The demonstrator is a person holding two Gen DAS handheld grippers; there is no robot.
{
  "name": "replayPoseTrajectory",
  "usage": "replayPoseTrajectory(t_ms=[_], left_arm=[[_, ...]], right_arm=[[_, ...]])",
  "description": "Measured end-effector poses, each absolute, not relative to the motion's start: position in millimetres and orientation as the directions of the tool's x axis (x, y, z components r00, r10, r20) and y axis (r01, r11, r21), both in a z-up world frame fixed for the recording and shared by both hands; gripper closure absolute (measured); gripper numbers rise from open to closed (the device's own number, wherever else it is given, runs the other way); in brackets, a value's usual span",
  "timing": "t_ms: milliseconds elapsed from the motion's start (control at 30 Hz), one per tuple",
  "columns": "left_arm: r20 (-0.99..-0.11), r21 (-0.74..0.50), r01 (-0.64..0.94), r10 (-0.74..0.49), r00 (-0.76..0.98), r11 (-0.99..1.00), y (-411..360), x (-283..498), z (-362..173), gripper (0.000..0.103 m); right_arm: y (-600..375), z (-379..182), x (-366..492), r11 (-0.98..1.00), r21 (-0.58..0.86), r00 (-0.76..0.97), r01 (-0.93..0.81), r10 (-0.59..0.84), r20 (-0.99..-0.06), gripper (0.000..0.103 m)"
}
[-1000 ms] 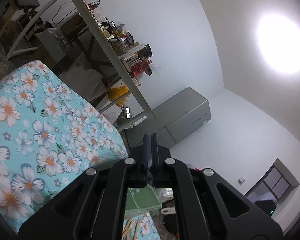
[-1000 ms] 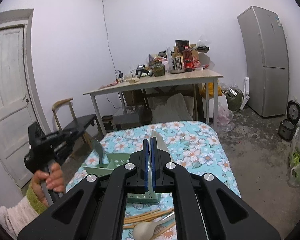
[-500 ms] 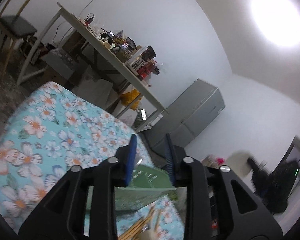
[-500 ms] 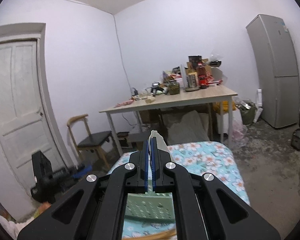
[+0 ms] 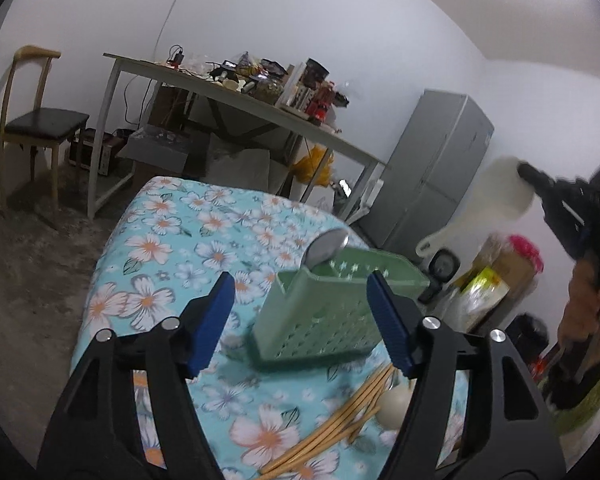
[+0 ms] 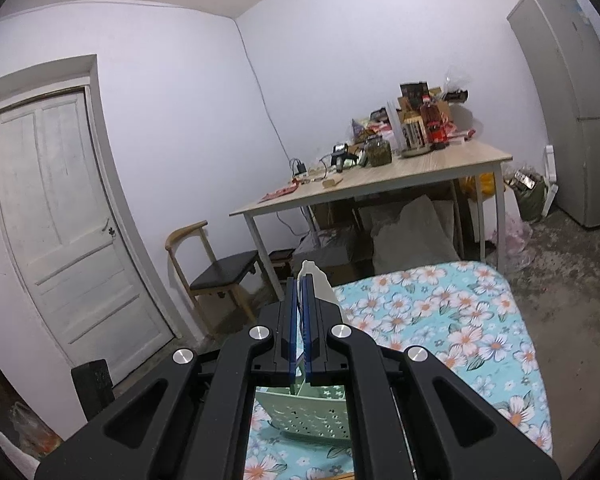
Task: Organize utensils
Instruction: 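Drop the metal spoon into the caddy with the left tool while the right tool sets the caddy down, then open the right tool off the caddy while the left tool moves toward the cream ladle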
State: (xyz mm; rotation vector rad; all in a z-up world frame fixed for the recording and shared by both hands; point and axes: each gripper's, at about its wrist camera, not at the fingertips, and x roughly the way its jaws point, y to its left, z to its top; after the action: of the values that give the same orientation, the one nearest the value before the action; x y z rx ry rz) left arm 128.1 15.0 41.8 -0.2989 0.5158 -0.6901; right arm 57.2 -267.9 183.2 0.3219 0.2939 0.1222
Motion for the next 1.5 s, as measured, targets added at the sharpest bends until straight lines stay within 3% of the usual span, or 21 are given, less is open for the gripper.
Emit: replayPoseTrajectory(t_ms=[533,600,667,1067,1333,1500], left_arm=[[-0.457,-0.336,0.539,-0.634,0.624,0.772,-1.2,108.4,18.5,0.028],[-0.460,-0.331,0.541,-0.632,0.623,0.774,-3.6,107.5,17.7,0.027],[-0.464,-0.329,0.537,-0.628,0.625,0.777,-4.9,106.9,17.0,0.026],[-0.446,-0.368,0.507,-0.626,0.639,0.779,-3.7,104.2,16.6,0.021],[-0.499,-0.272,0.539,-0.595,0.630,0.797,-16.1,99.6,13.2,0.021],[-0.561,-0.263,0.608,-0.631,0.536,0.749,-27.9,98.7,3.5,0.018]], right_arm=[[-281.9,112.3,129.2,0.921,0.387,0.860,0.035,0.170,-0.481,0.099],[-282.8,113.1,127.4,0.920,0.390,0.863,0.039,0.166,-0.478,0.095],[-284.5,115.9,122.8,0.922,0.386,0.871,0.044,0.153,-0.466,0.079],[-292.0,120.4,72.7,0.934,0.344,0.894,0.094,0.073,-0.443,0.060],[-297.5,91.2,37.8,0.927,0.328,0.853,0.182,0.017,-0.522,0.048],[-296.2,54.2,25.6,0.914,0.338,0.801,0.225,0.024,-0.598,0.044]])
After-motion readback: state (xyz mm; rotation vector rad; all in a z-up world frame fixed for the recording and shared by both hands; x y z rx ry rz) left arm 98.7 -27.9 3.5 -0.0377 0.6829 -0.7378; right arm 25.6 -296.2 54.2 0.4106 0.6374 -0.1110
